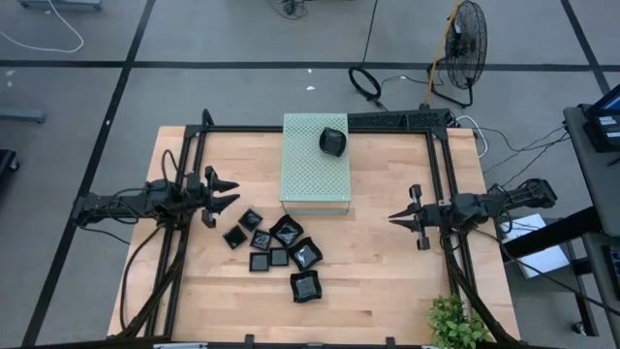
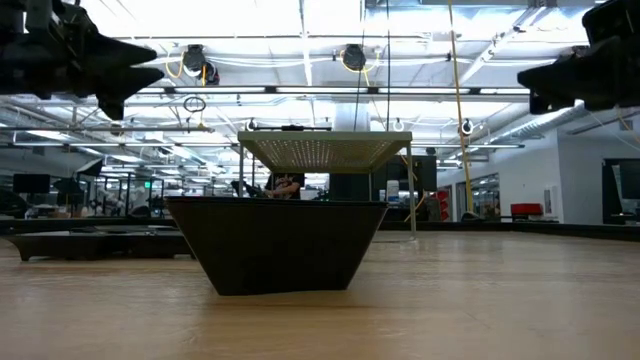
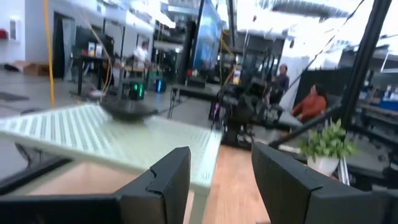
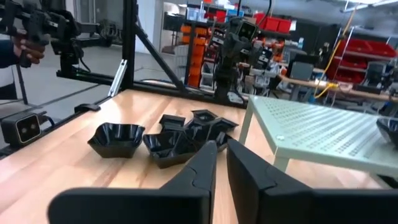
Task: Pick & Place Mini shaped plates
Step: Put the black square plate on the shelf, then stack the black square plate on top of the other square plate on the shelf
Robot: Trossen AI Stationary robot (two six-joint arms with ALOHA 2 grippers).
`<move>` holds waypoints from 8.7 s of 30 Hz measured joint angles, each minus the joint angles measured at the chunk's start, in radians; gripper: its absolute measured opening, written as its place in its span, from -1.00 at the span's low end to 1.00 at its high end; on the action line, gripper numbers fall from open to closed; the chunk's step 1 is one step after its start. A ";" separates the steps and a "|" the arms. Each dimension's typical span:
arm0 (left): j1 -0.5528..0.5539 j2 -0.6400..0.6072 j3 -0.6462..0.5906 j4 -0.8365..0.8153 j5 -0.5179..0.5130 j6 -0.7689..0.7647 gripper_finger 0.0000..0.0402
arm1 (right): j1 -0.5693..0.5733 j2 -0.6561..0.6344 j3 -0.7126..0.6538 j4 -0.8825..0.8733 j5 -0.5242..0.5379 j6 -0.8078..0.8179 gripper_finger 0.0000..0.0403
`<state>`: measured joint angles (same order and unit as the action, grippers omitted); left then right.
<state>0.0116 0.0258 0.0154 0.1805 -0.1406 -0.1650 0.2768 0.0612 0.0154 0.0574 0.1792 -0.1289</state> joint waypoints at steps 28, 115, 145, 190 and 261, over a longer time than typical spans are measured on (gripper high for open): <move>-0.003 0.358 0.206 -0.239 -0.137 -0.329 -0.13 | 0.000 -0.008 0.000 0.036 0.057 0.144 -0.97; -0.047 1.098 0.887 -0.844 0.051 -0.477 -0.97 | 0.000 -0.002 0.000 0.043 0.055 0.144 -0.96; 0.562 1.534 1.202 -0.412 0.170 -0.302 -0.95 | 0.000 -0.001 0.000 0.043 0.055 0.144 -0.97; 0.339 1.359 1.178 -1.181 0.103 -0.417 -0.60 | 0.000 -0.002 0.000 0.043 0.055 0.144 -0.96; 0.124 1.234 0.633 -0.885 0.132 -0.664 -0.96 | 0.000 -0.002 0.000 0.043 0.055 0.144 -0.97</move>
<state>0.1352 1.2599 0.6487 -0.7048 -0.0086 -0.8287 0.2764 0.0597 0.0151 0.1001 0.2341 0.0147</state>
